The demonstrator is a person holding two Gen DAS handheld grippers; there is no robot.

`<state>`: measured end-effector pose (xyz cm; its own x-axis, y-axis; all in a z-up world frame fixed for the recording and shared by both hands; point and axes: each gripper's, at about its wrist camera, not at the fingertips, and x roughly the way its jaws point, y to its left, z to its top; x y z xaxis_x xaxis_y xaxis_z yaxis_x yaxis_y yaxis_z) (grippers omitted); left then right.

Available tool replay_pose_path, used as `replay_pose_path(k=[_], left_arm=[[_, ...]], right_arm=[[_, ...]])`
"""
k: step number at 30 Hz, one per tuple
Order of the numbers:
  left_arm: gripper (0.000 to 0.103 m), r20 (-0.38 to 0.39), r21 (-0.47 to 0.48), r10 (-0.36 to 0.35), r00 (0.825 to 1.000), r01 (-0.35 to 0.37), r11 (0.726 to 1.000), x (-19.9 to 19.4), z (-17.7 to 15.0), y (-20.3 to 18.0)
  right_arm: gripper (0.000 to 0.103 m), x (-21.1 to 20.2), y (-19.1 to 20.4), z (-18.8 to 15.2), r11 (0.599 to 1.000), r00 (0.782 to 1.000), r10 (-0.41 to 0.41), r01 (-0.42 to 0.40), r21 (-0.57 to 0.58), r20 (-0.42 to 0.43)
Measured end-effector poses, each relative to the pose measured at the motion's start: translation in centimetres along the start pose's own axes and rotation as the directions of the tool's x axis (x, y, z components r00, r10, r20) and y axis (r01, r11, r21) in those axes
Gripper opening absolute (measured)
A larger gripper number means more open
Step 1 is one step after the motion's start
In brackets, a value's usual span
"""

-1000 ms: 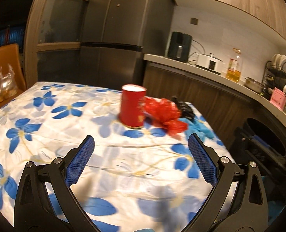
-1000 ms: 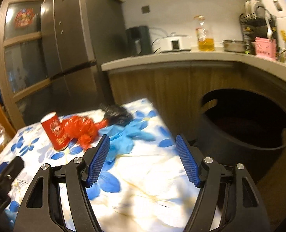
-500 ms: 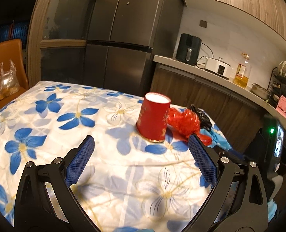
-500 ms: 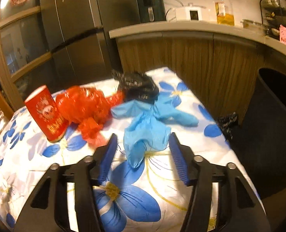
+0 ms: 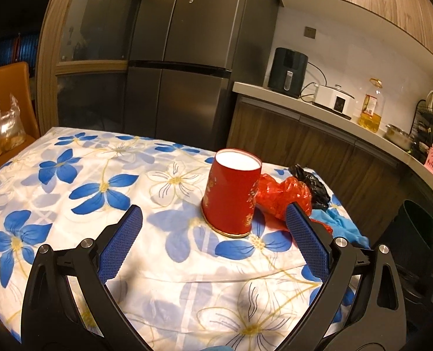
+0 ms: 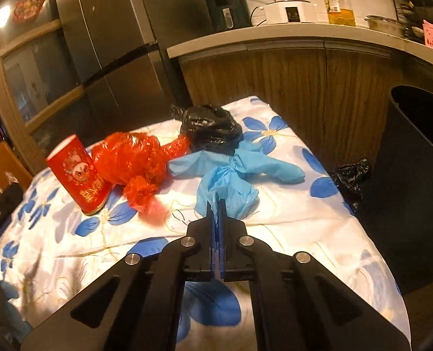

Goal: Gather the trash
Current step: 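Close the right tool on the blue glove while the left tool grasps the red cup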

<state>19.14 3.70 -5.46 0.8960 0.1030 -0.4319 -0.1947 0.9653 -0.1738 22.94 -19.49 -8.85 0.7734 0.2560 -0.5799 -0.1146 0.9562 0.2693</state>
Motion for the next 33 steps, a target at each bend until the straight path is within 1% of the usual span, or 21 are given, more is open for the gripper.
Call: replay_pose_path(k=[4,13,18,24,28,33], left_arm=[[0.096,-0.009,-0.006,0.005,1.000,-0.005,1.000,1.0,0.1,-0.4],[0.096,-0.006,-0.001,0.034,0.999,-0.034,0.999,4.3,1.3,-1.7],[0.096,-0.033,-0.027,0.039,0.999,-0.039,0.999,6.5,1.9,-1.9],[0.096,-0.057,-0.060,0.039,0.998,-0.042,0.997,8.1,2.6,-1.4],[0.088,-0.085,-0.077,0.039,0.996,-0.045,0.996,8.9,2.5,-1.0],[0.071,-0.111,-0.091,0.025,0.993,-0.036,0.995,9.3,2.2,-0.7]], right_arm=[[0.002,-2.6,-0.2,-0.2,1.000,0.999,0.020,-0.020,0.001,0.050],[0.002,-7.1,-0.3,-0.2,0.997,0.989,0.071,-0.070,-0.013,0.127],[0.002,-7.9,-0.2,-0.2,0.997,0.986,0.081,-0.077,-0.030,0.145],[0.002,-8.0,-0.6,-0.1,0.996,0.986,0.088,-0.085,-0.028,0.144],[0.002,-7.9,-0.7,-0.4,0.995,0.986,0.094,-0.090,-0.032,0.137],[0.002,-7.9,-0.7,-0.6,0.995,0.987,0.097,-0.093,-0.036,0.130]])
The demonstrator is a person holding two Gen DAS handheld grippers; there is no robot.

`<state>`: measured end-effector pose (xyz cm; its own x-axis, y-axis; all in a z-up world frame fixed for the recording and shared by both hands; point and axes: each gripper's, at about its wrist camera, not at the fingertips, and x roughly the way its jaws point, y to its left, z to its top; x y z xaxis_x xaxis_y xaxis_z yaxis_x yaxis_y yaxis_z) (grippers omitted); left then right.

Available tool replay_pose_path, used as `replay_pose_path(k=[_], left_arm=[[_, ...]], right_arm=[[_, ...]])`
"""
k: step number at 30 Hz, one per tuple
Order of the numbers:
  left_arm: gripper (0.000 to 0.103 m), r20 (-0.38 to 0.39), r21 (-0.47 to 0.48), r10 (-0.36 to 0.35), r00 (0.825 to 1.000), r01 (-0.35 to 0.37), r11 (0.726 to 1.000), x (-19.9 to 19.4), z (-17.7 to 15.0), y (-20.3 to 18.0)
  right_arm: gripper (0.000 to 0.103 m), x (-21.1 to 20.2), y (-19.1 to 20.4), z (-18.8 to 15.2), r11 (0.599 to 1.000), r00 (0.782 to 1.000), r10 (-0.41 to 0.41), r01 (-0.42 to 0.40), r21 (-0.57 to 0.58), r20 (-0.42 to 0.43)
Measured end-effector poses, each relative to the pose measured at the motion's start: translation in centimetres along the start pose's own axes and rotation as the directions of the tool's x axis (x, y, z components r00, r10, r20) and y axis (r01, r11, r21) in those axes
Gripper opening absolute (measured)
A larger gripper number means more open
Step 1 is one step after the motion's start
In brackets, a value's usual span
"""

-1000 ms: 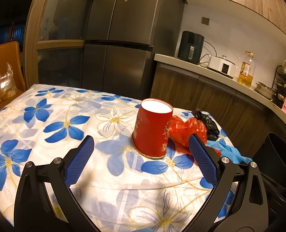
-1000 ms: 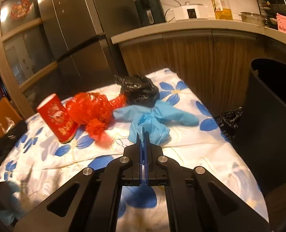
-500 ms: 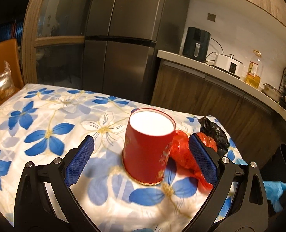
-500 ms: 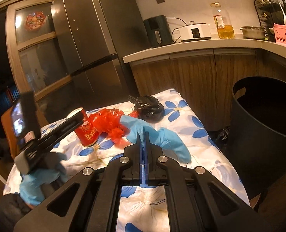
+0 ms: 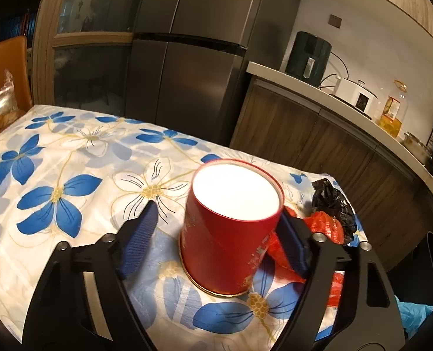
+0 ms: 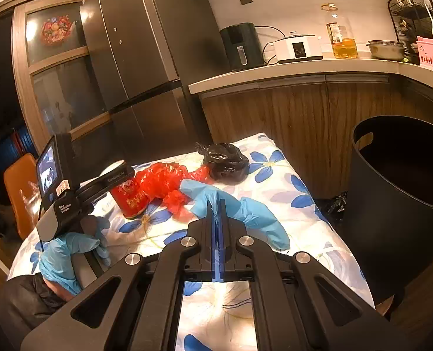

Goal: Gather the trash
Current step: 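Close the right tool on the blue glove while the left tool grasps the red cup, then lift the red cup and blue glove and carry both over the bin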

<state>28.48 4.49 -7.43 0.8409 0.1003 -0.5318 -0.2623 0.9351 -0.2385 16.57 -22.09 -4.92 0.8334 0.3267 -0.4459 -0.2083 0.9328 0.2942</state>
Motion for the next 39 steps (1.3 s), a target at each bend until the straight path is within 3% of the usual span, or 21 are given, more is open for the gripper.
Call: replay_pose_path(k=[2,11,24,30,39], left_arm=[[0.058,-0.004,0.009,0.001,1.000,-0.001,1.000,0.0,-0.1,-0.1],[0.057,0.012,0.009,-0.010,1.000,0.010,1.000,-1.0,-0.4,0.3],[0.057,0.082,0.019,-0.029,0.996,0.027,0.999,-8.5,-0.6,1.6],[0.057,0.105,0.072,-0.083,0.991,0.075,0.995,-12.0,-0.9,-0.6],[0.057,0.135,0.159,-0.202,0.970,0.180,0.971,-16.1,-0.9,-6.0]], right_arm=[[0.002,0.0,0.0,0.0,1.000,1.000,-0.001,0.001,-0.001,-0.001],[0.002,-0.6,-0.2,0.3,1.000,1.000,-0.002,0.002,-0.002,0.010],[0.002,-4.2,0.5,1.8,1.000,0.997,0.012,-0.011,-0.014,0.078],[0.002,-6.7,0.6,2.8,1.000,0.992,0.009,-0.006,-0.023,0.122],[0.002,-10.5,-0.9,4.7,0.999,0.978,-0.030,0.035,-0.021,0.204]])
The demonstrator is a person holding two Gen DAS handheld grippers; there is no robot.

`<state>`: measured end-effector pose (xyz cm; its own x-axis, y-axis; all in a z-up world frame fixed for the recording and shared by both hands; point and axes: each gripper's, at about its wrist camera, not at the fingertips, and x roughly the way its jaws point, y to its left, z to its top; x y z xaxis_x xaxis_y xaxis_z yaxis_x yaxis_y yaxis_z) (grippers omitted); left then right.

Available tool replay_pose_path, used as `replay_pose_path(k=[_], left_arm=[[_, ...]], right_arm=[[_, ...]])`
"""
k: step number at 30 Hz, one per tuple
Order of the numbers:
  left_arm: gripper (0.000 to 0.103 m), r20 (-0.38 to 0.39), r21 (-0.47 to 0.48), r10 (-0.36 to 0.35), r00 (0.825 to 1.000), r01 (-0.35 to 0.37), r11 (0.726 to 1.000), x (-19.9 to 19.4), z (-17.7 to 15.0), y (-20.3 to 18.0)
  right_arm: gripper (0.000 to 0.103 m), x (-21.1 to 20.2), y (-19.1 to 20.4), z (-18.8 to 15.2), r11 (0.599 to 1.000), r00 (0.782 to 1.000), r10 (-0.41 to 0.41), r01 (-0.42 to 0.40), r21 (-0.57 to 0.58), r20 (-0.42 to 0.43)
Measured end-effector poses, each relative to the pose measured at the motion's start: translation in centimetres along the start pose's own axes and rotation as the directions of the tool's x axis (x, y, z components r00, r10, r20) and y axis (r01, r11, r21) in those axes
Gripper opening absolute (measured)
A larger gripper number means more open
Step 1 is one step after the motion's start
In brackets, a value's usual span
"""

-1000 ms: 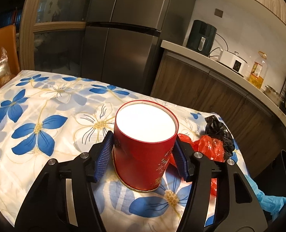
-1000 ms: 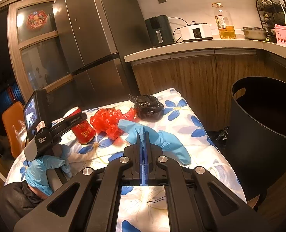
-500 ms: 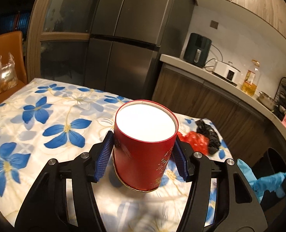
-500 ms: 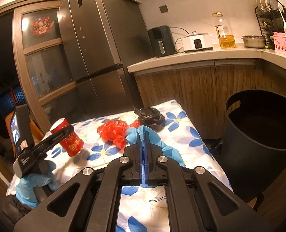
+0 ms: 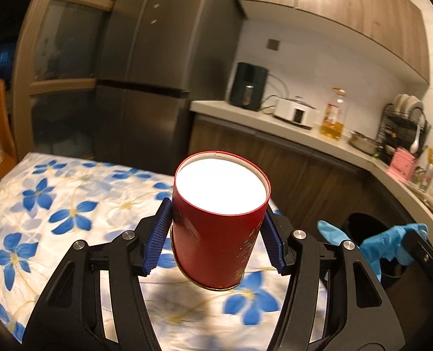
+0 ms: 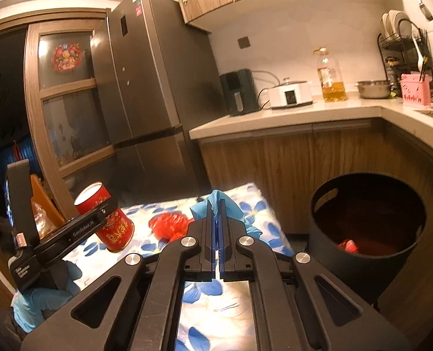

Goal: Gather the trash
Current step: 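Lift the red cup and blue glove and carry both over the bin, then open both tools to drop the red cup and blue glove into the bin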

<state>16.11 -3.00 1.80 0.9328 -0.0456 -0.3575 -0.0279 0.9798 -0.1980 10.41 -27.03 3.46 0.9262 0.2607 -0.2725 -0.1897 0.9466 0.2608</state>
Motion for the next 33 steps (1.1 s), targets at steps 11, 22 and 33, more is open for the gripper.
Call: replay_pose_path(k=[11,22,33], left_arm=[[0.057,0.022,0.115,-0.177,0.984,0.173,0.978,0.0,0.6,-10.2],[0.057,-0.014,0.176,-0.331,0.944,0.328,0.928,2.6,-0.8,-18.6],[0.057,-0.084,0.199,-0.389,0.918,0.398,0.896,5.8,-3.4,-22.8]], right_arm=[[0.002,-2.2,-4.8,3.3,0.993,0.989,-0.116,0.115,0.017,0.093],[0.002,-2.4,-11.3,4.3,0.968,0.964,-0.244,0.236,0.084,0.102],[0.002,-1.6,-14.9,3.5,0.952,0.954,-0.293,0.285,0.113,0.064]])
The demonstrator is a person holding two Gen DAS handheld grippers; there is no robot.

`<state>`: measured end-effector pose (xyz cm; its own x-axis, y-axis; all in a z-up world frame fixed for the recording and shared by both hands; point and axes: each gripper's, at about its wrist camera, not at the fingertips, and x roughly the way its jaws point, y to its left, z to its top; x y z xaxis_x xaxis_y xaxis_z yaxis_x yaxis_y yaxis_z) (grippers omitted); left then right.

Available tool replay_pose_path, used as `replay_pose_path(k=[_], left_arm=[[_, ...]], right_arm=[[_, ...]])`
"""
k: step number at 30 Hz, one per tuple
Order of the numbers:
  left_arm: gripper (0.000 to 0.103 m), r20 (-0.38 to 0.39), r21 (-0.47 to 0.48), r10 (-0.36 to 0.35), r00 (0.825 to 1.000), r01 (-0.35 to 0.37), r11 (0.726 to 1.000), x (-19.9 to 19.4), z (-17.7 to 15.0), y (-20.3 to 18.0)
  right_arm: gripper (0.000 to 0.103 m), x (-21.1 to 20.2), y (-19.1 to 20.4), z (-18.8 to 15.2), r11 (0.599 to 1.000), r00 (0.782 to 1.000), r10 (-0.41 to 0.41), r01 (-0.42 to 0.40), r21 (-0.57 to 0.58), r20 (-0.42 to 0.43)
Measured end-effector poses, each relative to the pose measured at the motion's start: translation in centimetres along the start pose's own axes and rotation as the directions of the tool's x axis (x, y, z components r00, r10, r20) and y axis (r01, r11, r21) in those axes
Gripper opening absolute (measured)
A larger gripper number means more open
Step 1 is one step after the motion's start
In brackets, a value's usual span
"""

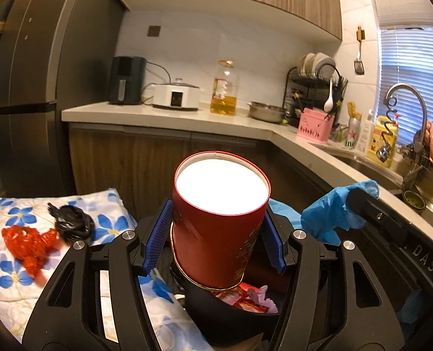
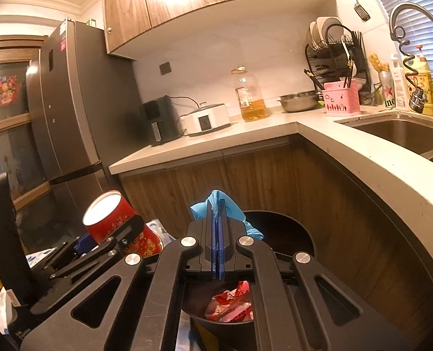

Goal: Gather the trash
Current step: 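Open both tools to drop the red cup and blue glove into the bin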

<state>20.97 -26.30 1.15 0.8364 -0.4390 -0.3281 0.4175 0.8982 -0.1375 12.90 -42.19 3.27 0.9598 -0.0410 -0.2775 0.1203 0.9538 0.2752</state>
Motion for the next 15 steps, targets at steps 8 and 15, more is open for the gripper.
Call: replay_pose_path(k=[8,15], left_arm=[[0.057,-0.040,0.000,-0.025,0.999,0.025,1.000,2.5,-1.3,-0.6],[0.057,-0.065,-0.009,-0.032,0.997,0.032,0.999,3.6,-2.0,-0.2]], right_arm=[[0.002,1.0,-0.7,-0.1,1.000,1.000,-0.018,0.018,0.002,-0.011],[0.002,2.0,-0.8,-0.5,1.000,0.999,-0.031,0.031,0.004,-0.029]])
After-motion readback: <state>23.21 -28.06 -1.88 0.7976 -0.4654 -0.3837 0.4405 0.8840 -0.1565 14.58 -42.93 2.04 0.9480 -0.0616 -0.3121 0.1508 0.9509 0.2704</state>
